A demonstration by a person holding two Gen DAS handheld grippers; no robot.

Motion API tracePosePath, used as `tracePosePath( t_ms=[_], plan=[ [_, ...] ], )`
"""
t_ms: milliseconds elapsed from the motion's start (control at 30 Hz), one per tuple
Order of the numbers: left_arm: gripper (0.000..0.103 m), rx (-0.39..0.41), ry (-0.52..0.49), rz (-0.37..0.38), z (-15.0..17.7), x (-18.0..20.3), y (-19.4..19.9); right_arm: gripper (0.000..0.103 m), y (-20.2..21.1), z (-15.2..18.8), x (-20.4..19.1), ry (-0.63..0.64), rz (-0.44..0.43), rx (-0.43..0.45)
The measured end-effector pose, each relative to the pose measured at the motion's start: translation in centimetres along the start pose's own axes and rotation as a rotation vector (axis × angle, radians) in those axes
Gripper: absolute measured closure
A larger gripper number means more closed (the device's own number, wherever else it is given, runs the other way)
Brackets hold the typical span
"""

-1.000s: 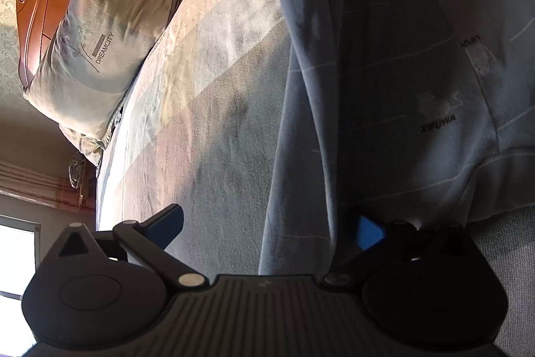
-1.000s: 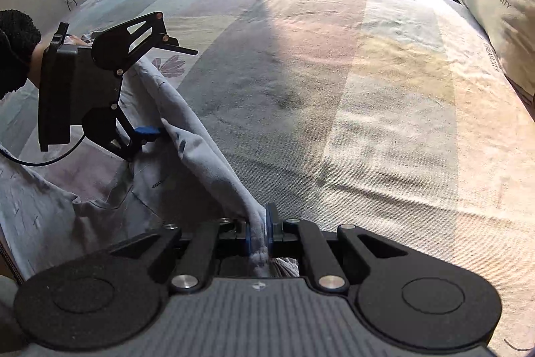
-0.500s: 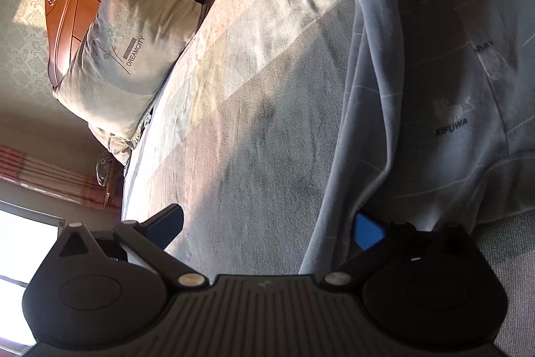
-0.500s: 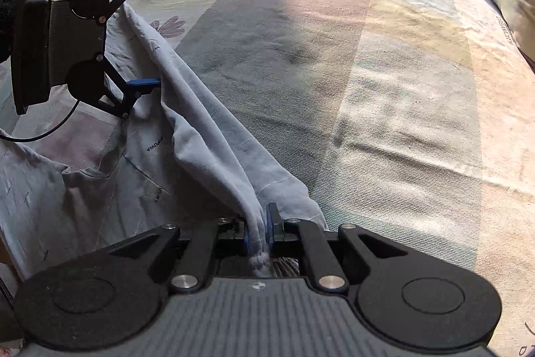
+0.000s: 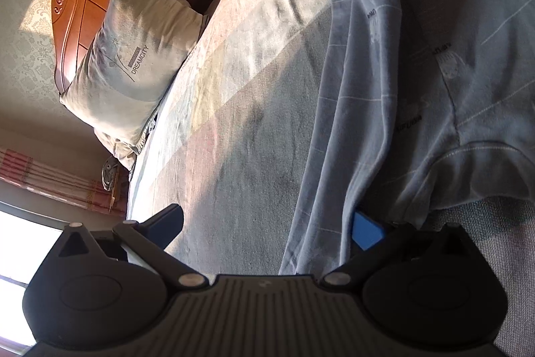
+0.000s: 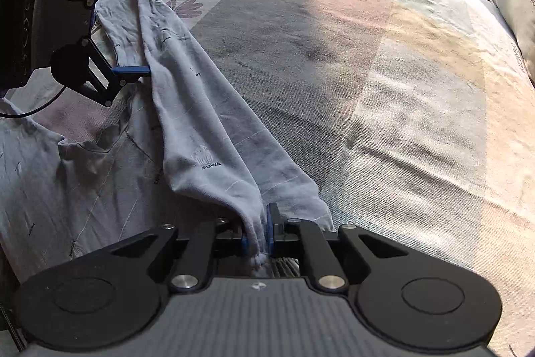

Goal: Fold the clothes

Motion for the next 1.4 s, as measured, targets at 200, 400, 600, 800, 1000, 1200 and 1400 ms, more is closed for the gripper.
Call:
tracePosePath(
  t_ms=[200, 400, 600, 800, 1000, 1200, 1400],
  plan=[
    [0.0, -0.021, -0.064, -0.025, 0.9, 0.9, -0.7, 0.091, 0.1, 0.1, 0.0, -0.003, -0.001, -0.006],
    [0.0, 0.003, -0.223, -0.113, 0.8, 2.5, -0.4, 0.09, -0.1, 0.3, -0.4, -0.003, -0.006, -0.012],
    [0.0, -0.054, -0.18, -0.144, 1.4, 2.0, -0.8, 0.089, -0.3, 0.5, -0.7, -0.004, -0.01, -0.018],
    [0.001, -0.043, -0.218, -0.147, 1.2, 2.3, -0.7, 0.089, -0.2, 0.5, -0.4, -0.009, -0.01, -0.022],
    [0.001, 0.003, -0.201, -0.111, 1.0, 2.2, -0.9, 0.088, -0.7, 0.3, -1.0, -0.009, -0.018, -0.024],
    [0.001, -0.017, -0.087, -0.083, 1.7, 1.6, -1.1, 0.085, -1.0, 0.2, -1.7, -0.006, -0.033, -0.029],
    [0.023, -0.011, -0.108, -0.089, 1.5, 3.1, -0.1, 0.085, -1.0, 0.2, -1.8, -0.009, -0.025, -0.032]
  ],
)
Point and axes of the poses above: each gripper's, at about its wrist camera, not at the fingertips, and y roughly against the way its jaws point, x to its right, z to its underside, the point moved 7 cm from there along -y, roughly the way its jaws point, and after that the axes turned 15 degrees about -y, right-handed, at the moved point
